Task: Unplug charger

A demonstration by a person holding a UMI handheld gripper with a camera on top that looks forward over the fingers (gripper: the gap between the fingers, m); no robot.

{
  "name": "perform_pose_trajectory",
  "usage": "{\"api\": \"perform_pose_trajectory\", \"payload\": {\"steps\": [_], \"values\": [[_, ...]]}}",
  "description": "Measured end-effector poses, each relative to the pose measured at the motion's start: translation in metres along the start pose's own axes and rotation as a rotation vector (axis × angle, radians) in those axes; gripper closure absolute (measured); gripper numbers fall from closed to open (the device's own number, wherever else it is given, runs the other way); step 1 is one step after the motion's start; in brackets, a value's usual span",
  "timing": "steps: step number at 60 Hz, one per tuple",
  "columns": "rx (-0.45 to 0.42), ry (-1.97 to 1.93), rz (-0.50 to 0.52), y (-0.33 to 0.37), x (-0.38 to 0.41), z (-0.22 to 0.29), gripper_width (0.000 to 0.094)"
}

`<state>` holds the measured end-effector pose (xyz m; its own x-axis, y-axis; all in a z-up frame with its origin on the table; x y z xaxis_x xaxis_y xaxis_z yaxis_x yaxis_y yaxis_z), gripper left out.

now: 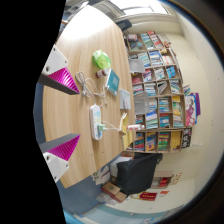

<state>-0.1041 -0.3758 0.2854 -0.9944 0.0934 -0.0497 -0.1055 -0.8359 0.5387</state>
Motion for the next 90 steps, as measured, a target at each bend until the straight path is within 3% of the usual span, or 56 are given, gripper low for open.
{"api": "perform_pose_trajectory", "payload": {"steps": [12,20,46,55,56,57,59,67,87,90], "values": [[-0.001,-0.030,-0.049,-0.050,0.017,0.026,0.0123],[-0.025,-0.012,-0.077,-0.121,0.016,0.037,0.0132],[0.002,0.055,-0.092,-0.346,-0.094,0.011,0.0143],[-0.030,0.107,-0.039,-0.376,-0.105,0.008,0.0283],[-0.026,0.124,-0.045,-0.377,-0.106,0.008,0.0404],[-0.037,0.131,-0.028,-0.378,-0.103,0.009,0.0408],[-0.043,0.127,-0.006,-0.381,-0.098,0.008,0.0592],[-0.062,0.093,-0.028,-0.382,-0.098,0.007,0.0607],[0.086,0.040,-0.061,-0.380,-0.095,0.019,0.0688],[0.071,0.038,-0.075,-0.377,-0.095,0.025,0.0687]]}}
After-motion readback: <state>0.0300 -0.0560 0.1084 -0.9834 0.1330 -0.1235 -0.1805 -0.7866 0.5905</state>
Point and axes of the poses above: the point between the fingertips, and its own axes, seen from behind it with the camera up: x to the left, z up, y backward, against the way the camera looks, the point moved 10 cm from there along y, backward, against the way the camera looks, and after that the axes turned 8 degrees about y, right-handed, at the moved point
